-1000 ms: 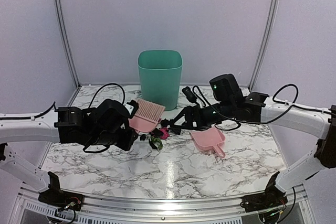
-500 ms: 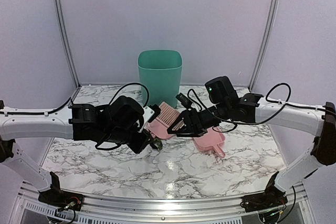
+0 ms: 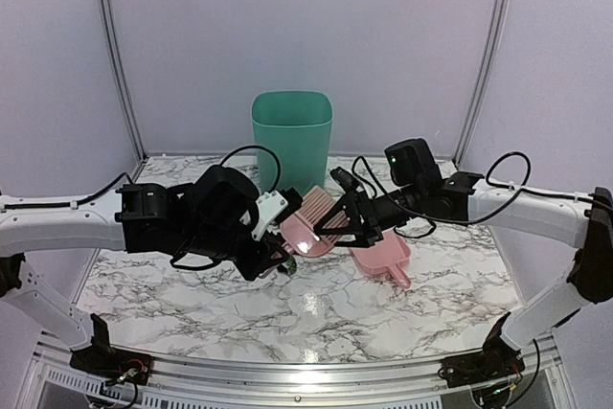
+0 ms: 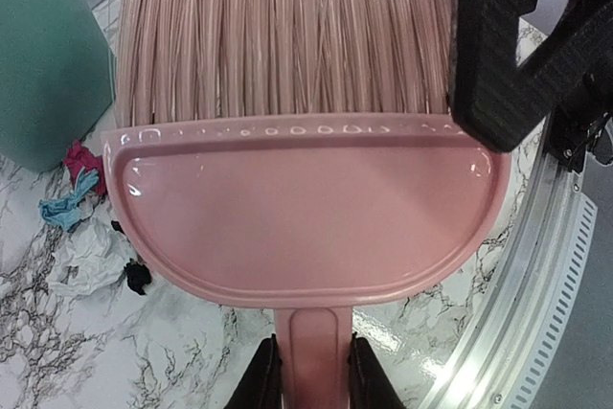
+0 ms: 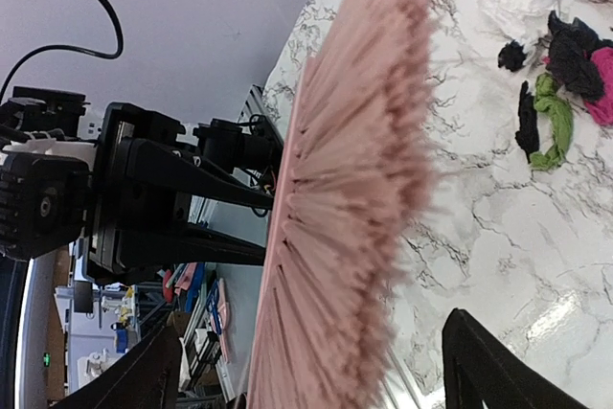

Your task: Sweep away the paper scraps from the table

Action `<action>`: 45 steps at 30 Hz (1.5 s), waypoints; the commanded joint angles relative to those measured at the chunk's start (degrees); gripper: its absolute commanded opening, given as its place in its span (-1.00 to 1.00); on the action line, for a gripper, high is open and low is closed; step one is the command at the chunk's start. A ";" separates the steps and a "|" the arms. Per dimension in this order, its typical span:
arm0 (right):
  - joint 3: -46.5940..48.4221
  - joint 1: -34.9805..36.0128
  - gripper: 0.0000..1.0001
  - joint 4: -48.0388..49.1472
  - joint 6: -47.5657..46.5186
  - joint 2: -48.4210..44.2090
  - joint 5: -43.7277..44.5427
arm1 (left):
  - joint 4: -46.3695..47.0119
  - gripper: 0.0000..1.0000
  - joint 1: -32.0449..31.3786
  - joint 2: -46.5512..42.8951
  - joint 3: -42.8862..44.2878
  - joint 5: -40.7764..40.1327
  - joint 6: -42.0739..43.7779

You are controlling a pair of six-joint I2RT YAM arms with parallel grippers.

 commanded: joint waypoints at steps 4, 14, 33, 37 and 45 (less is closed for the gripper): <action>1.08 0.02 0.39 2.81 1.65 0.17 -4.95 | 0.97 -1.00 -0.48 1.32 3.83 1.78 3.02; -0.49 0.06 -0.52 3.53 1.29 1.00 -6.64 | 0.75 -1.00 -0.67 3.28 4.22 -0.12 5.08; -2.44 1.84 -1.00 9.33 -0.17 -0.86 3.96 | -1.07 0.55 -0.57 -7.05 0.69 -8.62 3.14; -2.71 1.42 -1.00 12.31 -1.60 -2.66 11.64 | -0.40 0.73 -0.54 -12.96 -0.40 -14.12 0.36; -1.94 0.12 -1.00 19.67 -4.78 -5.04 28.77 | -1.71 0.98 -0.29 -18.35 -1.84 -35.46 -6.60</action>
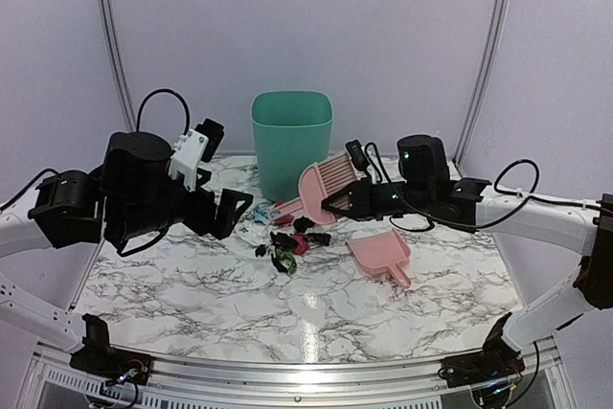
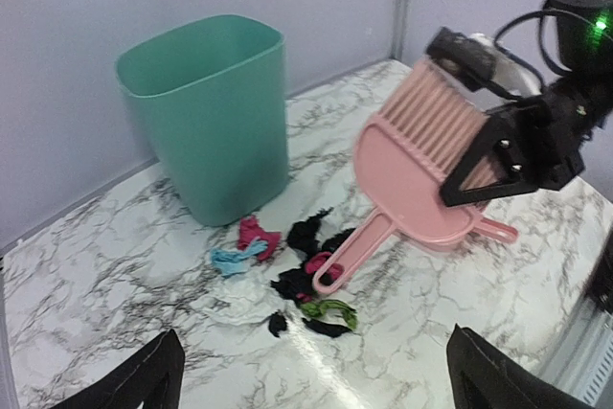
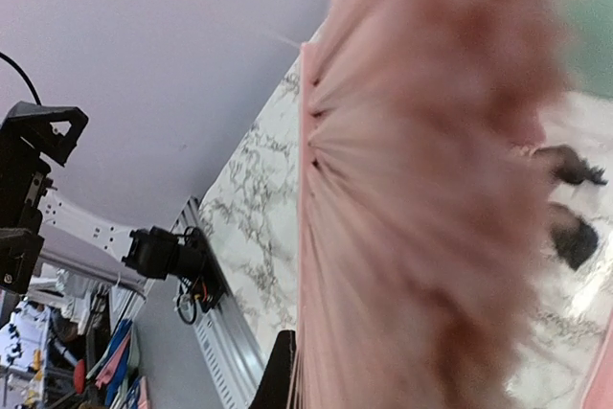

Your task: Sweep away the paper scraps from the table

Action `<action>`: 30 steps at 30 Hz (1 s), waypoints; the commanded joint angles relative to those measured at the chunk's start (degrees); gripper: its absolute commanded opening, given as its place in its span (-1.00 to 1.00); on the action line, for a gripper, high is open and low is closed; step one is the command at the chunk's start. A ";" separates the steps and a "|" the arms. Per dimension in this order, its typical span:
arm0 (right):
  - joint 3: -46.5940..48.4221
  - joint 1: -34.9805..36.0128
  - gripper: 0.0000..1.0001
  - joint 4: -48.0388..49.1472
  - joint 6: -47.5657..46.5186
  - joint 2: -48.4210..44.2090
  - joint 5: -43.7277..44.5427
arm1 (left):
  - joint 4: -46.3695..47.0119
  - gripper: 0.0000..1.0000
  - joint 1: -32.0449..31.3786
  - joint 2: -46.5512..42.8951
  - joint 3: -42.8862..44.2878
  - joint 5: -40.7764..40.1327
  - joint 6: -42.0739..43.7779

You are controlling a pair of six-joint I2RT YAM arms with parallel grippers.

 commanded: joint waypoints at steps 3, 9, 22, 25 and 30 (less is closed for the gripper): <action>1.73 -1.39 -1.00 9.40 -2.07 -1.97 10.66 | -6.15 0.98 3.99 -2.82 0.17 -11.87 -10.14; 1.63 -1.73 -1.00 15.80 2.01 -2.73 8.40 | 1.19 0.98 15.76 -9.35 -3.59 13.98 -15.59; -4.57 -1.10 -1.00 51.73 22.26 -0.73 -12.99 | 34.23 0.58 28.81 -5.44 -11.97 56.84 -27.40; -2.93 0.30 -1.00 53.60 23.18 0.64 -15.49 | 37.37 0.50 28.80 -3.81 -11.38 61.74 -29.00; 0.83 2.70 -1.00 48.72 19.98 2.38 -15.55 | 41.31 0.42 28.72 -3.38 -11.56 66.33 -31.81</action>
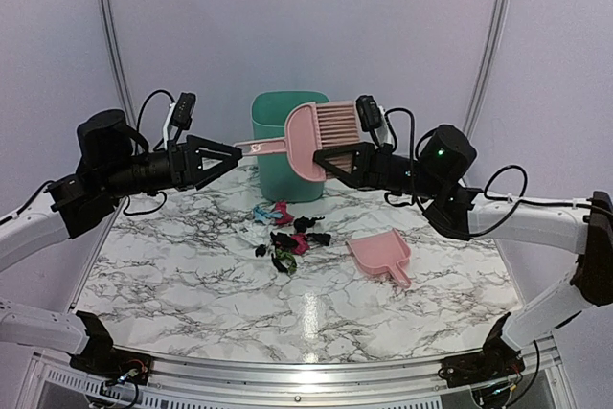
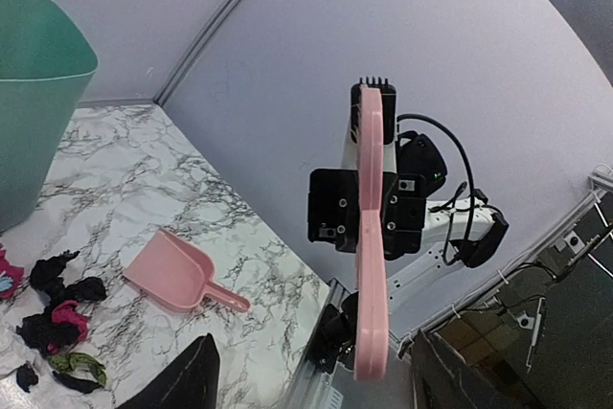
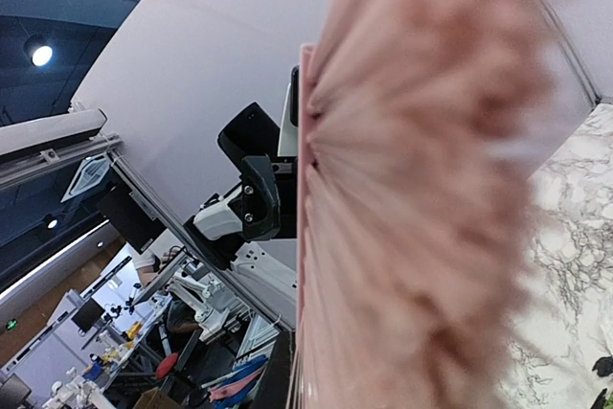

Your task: Sweep away the paper scraps from the table

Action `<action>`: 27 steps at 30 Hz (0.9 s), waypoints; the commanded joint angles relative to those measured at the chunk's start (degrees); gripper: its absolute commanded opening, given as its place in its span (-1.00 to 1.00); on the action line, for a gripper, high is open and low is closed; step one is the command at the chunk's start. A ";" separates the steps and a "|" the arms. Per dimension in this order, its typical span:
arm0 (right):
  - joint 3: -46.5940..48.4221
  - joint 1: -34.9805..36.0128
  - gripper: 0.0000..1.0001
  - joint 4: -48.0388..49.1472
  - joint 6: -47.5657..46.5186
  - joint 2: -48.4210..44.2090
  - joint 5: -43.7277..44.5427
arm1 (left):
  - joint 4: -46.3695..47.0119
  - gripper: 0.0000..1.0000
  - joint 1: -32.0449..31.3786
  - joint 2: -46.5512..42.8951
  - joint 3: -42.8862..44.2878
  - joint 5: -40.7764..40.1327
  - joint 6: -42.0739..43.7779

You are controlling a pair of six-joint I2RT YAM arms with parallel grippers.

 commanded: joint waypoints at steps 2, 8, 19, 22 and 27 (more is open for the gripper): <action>5.01 2.48 -1.00 1.41 -0.85 2.17 -2.33 | 7.75 0.35 0.16 -0.99 0.38 6.56 -3.65; 6.70 3.81 -1.00 3.53 0.11 5.48 -3.16 | 8.77 0.02 -0.02 -1.32 -0.92 5.27 -5.84; 8.68 4.65 -1.00 -3.33 -4.14 5.67 -0.37 | 9.09 -0.22 -0.49 -0.46 -1.85 5.54 -6.43; 8.75 4.71 -1.00 -3.84 -4.52 5.83 -0.11 | 9.17 -0.29 -0.59 -0.24 -2.17 5.56 -6.45; 8.95 4.75 -1.00 -3.95 -4.85 6.18 -0.09 | 9.10 -0.39 -0.58 0.01 -2.49 5.41 -6.57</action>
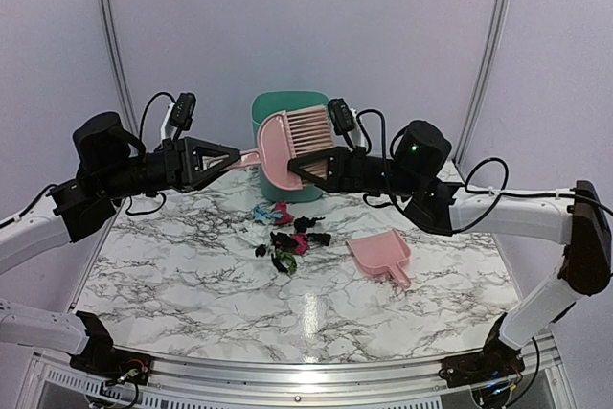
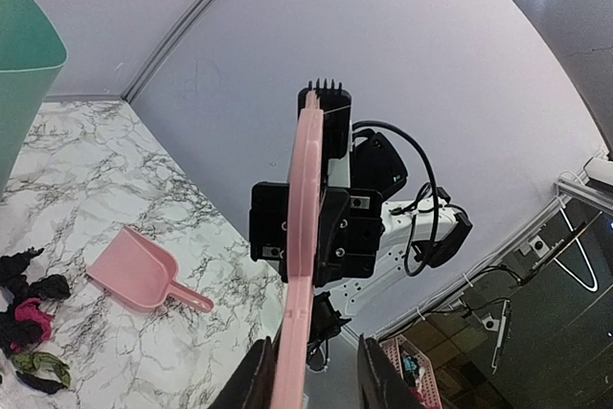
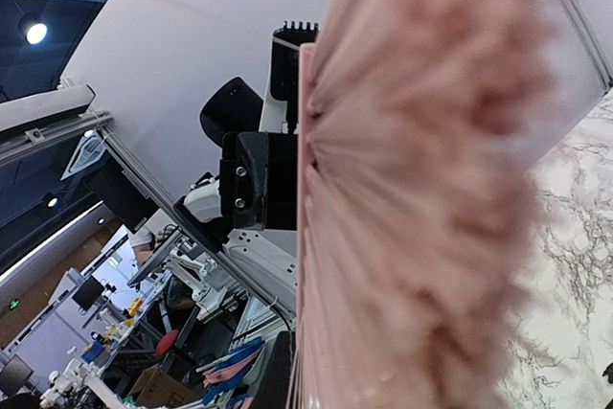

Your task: Sweep away the paper scraps from the table

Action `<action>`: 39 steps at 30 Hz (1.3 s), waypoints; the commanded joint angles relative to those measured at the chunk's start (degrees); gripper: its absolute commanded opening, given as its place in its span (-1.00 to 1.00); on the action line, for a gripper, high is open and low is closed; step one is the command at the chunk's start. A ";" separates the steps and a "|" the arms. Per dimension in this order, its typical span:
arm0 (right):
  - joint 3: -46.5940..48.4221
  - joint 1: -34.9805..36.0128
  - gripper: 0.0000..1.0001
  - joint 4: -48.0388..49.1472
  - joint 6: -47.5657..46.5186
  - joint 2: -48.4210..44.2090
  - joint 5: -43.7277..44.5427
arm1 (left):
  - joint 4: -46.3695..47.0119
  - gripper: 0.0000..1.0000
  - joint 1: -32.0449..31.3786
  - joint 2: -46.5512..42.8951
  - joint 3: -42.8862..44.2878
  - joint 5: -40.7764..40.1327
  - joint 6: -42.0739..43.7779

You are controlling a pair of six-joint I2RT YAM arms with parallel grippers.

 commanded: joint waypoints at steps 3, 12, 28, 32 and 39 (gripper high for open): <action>2.83 0.65 -1.00 -0.40 -1.50 -0.26 0.83 | 2.16 -0.40 -0.30 0.61 -0.63 1.31 -0.04; 2.99 0.66 -1.00 -1.69 -2.46 -0.21 1.15 | 2.17 -0.79 -0.30 1.12 -0.52 1.14 0.01; 5.92 0.40 0.46 -31.91 -23.23 -4.81 14.05 | -8.38 -1.00 -0.22 -4.17 -1.48 -10.88 3.14; 5.69 0.35 0.57 -44.52 -28.32 -8.38 23.82 | -19.62 -1.00 -0.21 -8.43 -0.63 -20.18 7.88; -0.33 0.71 0.66 -59.94 -31.05 -17.33 40.50 | -31.64 -1.00 -0.22 -14.89 -2.19 -33.18 13.56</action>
